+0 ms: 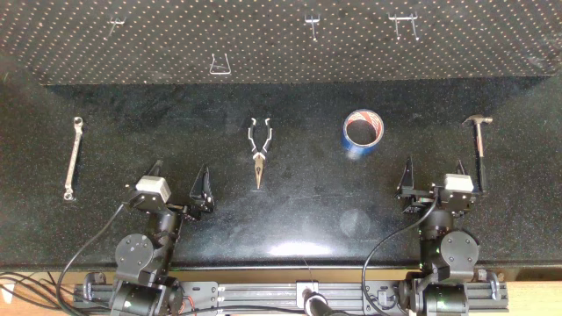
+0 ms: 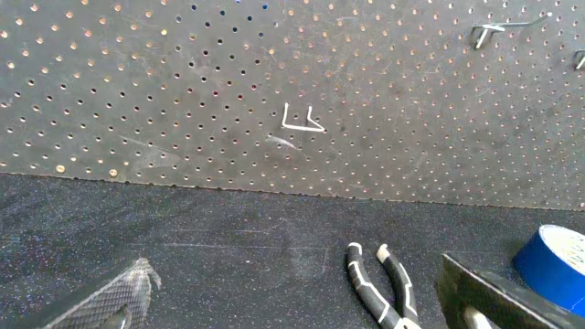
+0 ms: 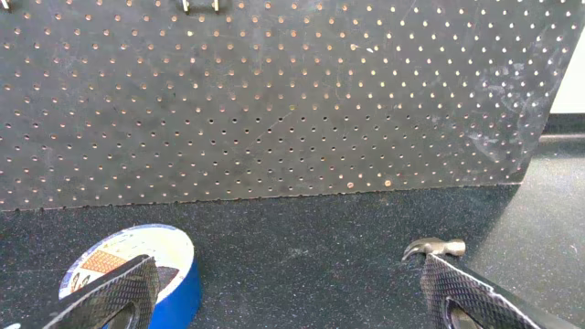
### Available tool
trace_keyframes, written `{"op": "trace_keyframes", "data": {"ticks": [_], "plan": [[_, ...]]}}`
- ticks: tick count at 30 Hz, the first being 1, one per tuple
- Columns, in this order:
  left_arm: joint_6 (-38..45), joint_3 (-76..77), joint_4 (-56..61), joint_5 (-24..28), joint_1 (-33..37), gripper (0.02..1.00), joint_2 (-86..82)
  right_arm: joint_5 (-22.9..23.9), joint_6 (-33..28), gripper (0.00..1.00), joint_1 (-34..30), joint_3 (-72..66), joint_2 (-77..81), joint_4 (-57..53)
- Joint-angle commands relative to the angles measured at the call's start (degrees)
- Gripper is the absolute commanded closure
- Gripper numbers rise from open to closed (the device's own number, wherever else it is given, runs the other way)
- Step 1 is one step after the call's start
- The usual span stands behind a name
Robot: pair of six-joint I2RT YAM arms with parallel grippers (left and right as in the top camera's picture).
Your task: Place Tools Onto Pegboard
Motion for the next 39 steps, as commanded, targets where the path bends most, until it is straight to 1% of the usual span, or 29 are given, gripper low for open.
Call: {"op": "trace_keyframes", "data": {"ticks": [1, 25, 27, 31, 32, 39], "plan": [[0.74, -0.04, -0.5, -0.72, -0.31, 0.025, -0.72, -0.92, -0.98, 0.062, -0.28, -0.39, -0.42, -0.11], [0.74, -0.04, -0.5, -0.72, -0.31, 0.023, -0.72, -0.92, -0.98, 0.062, -0.28, -0.39, -0.42, -0.09], [0.76, -0.04, -0.5, -1.03, 0.87, 0.023, -0.74, -0.92, -0.98, 0.06, -0.28, -0.39, -0.42, -0.11], [0.74, -0.04, -0.48, -0.94, 7.96, 0.023, -0.74, -0.92, -0.98, 0.062, -0.28, -0.39, -0.42, -0.11], [0.74, -0.04, -0.48, -0.94, 8.61, 0.023, -0.74, -0.92, -0.98, 0.062, -0.28, -0.39, -0.42, -0.11], [0.72, -0.04, -0.48, -0.72, 8.76, 0.023, -0.74, -0.92, -0.98, 0.064, -0.28, -0.39, -0.42, -0.11]]}}
